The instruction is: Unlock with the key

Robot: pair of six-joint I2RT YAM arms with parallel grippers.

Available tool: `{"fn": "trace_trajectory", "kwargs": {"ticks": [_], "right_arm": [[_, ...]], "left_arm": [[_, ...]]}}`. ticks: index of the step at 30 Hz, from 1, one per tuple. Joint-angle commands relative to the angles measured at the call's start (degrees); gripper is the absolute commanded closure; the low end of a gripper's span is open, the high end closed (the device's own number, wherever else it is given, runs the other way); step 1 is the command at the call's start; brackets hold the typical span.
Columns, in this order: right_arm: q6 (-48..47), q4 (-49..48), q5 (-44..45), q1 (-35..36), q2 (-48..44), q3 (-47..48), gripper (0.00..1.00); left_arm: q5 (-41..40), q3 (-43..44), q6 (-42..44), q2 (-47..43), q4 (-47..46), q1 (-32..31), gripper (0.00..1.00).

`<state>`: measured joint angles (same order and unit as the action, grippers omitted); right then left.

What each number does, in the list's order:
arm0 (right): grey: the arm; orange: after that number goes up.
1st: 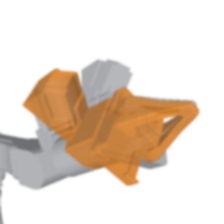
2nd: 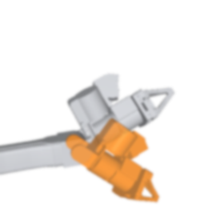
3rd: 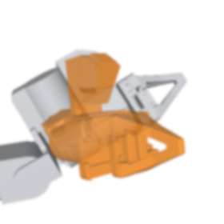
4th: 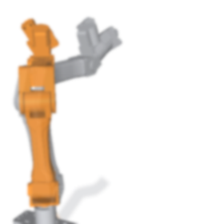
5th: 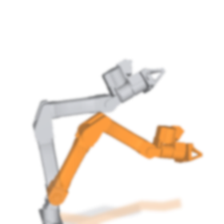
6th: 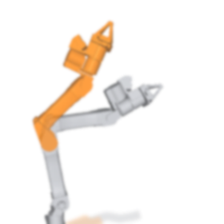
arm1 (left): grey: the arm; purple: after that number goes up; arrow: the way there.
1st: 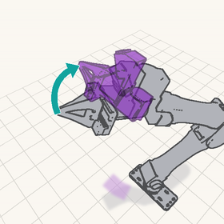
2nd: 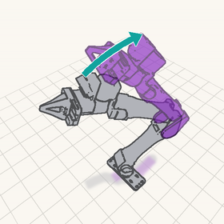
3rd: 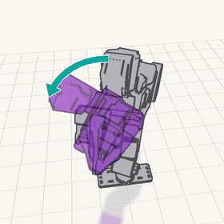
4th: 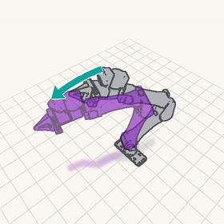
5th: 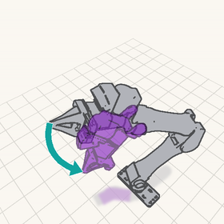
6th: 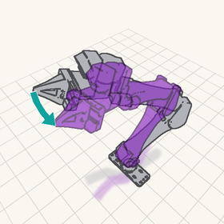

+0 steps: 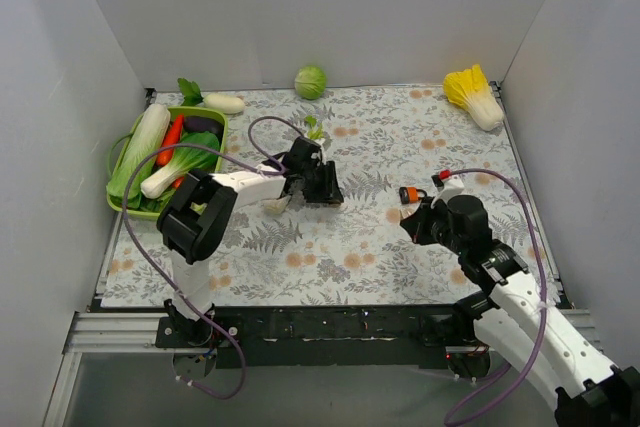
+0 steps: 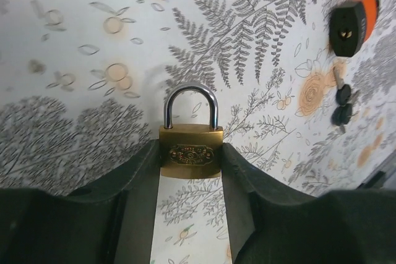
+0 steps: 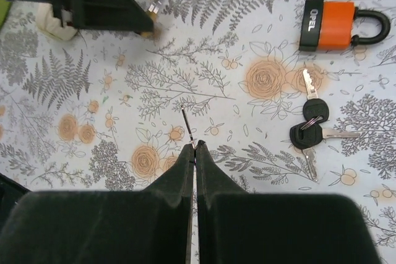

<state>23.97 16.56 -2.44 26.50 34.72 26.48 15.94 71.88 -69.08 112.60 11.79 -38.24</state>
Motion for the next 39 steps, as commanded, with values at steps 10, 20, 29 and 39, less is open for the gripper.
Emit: {"fn": "trace_trajectory", "kwargs": {"ticks": [10, 20, 29, 39], "right_arm": [[8.72, -16.01, 10.97, 17.71, 24.68, 6.30, 0.99], [12.15, -22.97, 9.38, 19.03, 34.26, 11.48, 0.99], [13.56, -23.76, 8.59, 19.11, 38.22, 14.65, 0.99], [14.09, -25.35, 6.30, 19.11, 41.74, 16.76, 0.99]], "left_arm": [[5.42, -19.65, -20.21, -18.46, -26.20, 3.26, 1.00], [1.46, -23.45, -21.98, -23.47, -28.49, 3.35, 1.00], [1.20, -23.89, -22.06, -23.74, -29.10, 3.26, 1.00], [1.37, -23.80, -21.54, -24.00, -29.28, 3.08, 1.00]]}}
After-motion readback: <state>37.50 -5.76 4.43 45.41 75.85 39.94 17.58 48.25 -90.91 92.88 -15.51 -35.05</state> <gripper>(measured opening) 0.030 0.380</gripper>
